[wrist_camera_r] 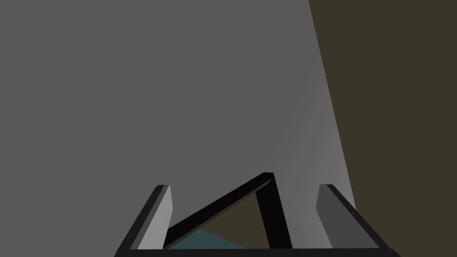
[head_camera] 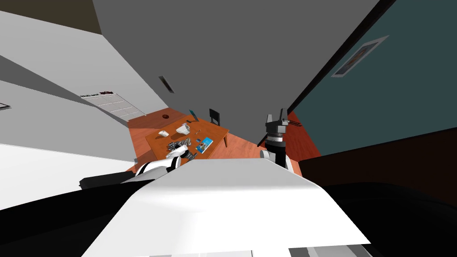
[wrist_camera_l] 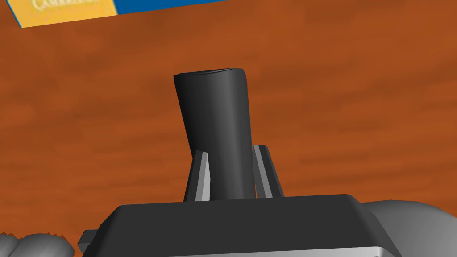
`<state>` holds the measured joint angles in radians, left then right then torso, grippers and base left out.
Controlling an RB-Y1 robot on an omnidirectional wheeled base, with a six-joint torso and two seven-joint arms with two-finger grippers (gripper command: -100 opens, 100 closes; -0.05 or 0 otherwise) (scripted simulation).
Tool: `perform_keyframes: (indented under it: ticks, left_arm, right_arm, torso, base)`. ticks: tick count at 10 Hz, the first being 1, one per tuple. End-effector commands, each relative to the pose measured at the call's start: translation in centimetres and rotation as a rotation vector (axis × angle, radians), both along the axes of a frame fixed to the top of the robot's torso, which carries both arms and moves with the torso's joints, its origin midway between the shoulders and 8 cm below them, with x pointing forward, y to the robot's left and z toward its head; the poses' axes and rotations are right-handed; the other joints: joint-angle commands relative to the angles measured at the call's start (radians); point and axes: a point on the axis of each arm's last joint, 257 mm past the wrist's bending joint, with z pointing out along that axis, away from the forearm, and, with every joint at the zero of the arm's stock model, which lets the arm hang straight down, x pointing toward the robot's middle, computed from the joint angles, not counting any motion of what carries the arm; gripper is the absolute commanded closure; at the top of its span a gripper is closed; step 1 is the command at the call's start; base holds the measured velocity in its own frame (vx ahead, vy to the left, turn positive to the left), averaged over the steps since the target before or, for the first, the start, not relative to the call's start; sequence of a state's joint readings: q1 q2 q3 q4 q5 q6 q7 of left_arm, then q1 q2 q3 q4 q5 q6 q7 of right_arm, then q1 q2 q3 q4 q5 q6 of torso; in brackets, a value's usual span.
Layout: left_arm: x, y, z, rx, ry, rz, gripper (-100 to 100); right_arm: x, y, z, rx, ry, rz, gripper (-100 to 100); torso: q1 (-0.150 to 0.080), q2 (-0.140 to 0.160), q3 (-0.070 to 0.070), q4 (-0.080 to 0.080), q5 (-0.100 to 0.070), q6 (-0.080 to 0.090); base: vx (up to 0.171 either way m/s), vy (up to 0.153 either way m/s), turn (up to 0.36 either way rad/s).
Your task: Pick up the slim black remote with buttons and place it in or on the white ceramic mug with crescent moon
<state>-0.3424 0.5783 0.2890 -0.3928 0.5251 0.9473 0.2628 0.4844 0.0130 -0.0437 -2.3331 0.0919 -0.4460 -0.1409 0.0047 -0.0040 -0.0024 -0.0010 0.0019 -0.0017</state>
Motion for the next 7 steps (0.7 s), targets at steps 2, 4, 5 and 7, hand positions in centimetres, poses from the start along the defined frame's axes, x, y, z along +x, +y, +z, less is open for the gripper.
perform_keyframes:
  ticks: [2,4,5,7]
  left_arm:
    - [0.5,1.0,1.2,0.003,0.0,0.003,100]
    - [0.9,1.7,2.2,0.003,0.001,0.007,100]
    - [0.7,1.5,1.8,0.005,-0.002,0.004,100]
    - [3.1,2.6,3.6,0.033,-0.037,-0.018,100]
  right_arm:
    - [0.0,0.0,0.0,0.0,0.0,0.0,0]
    - [0.0,0.0,0.0,0.0,0.0,0.0,0]
    - [0.0,0.0,0.0,0.0,0.0,0.0,0]
    - [0.0,0.0,0.0,0.0,0.0,0.0,0]
  torso:
    - [0.0,0.0,0.0,0.0,0.0,0.0]
    - [-0.002,0.002,0.001,0.001,-0.001,0.0]
    - [-0.003,0.003,0.002,0.001,-0.002,0.0]
    - [-0.001,0.001,0.001,0.001,-0.001,0.0]
  base:
    - [-0.015,-0.015,-0.016]
    - [-0.035,-0.037,-0.018]
    - [-0.016,-0.018,-0.002]
    - [-0.021,-0.029,-0.01]
